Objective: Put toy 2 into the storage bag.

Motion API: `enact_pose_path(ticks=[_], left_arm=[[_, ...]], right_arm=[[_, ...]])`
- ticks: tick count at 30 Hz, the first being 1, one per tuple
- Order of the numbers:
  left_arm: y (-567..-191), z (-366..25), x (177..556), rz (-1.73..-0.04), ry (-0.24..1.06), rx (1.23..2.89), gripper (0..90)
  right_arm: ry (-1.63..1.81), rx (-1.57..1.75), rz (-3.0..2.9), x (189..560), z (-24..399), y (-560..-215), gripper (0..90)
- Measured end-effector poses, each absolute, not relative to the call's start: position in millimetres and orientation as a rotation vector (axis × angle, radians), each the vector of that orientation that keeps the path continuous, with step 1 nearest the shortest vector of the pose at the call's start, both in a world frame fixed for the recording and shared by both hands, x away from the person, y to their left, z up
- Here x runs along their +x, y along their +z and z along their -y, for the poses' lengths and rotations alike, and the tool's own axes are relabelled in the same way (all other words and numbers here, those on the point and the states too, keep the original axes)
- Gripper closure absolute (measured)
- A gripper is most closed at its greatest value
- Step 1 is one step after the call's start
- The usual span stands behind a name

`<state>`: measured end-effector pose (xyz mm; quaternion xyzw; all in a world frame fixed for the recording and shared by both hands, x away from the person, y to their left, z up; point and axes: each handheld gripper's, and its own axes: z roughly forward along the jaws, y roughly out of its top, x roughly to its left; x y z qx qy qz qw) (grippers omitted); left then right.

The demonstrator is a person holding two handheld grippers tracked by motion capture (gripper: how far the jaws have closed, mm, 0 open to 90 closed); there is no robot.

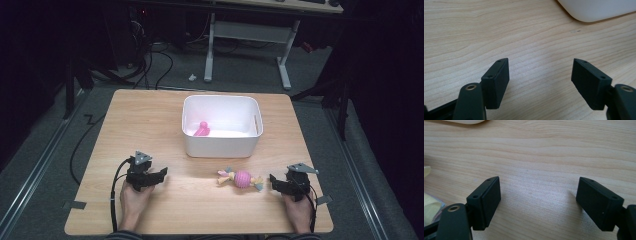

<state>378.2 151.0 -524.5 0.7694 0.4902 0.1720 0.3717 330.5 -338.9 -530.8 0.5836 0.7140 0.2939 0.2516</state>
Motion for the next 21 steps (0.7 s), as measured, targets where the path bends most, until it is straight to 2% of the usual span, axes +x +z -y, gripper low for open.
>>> enact_pose_path(ticks=[15,21], left_arm=[[-532,-151,383,-1.272,0.448,1.982,30.9],[-536,-147,380,-1.254,0.527,2.001,28.3]], right_arm=[[0.805,1.566,-1.969,331,338,-531,19.8],[0.811,1.556,-1.983,332,338,-531,18.5]])
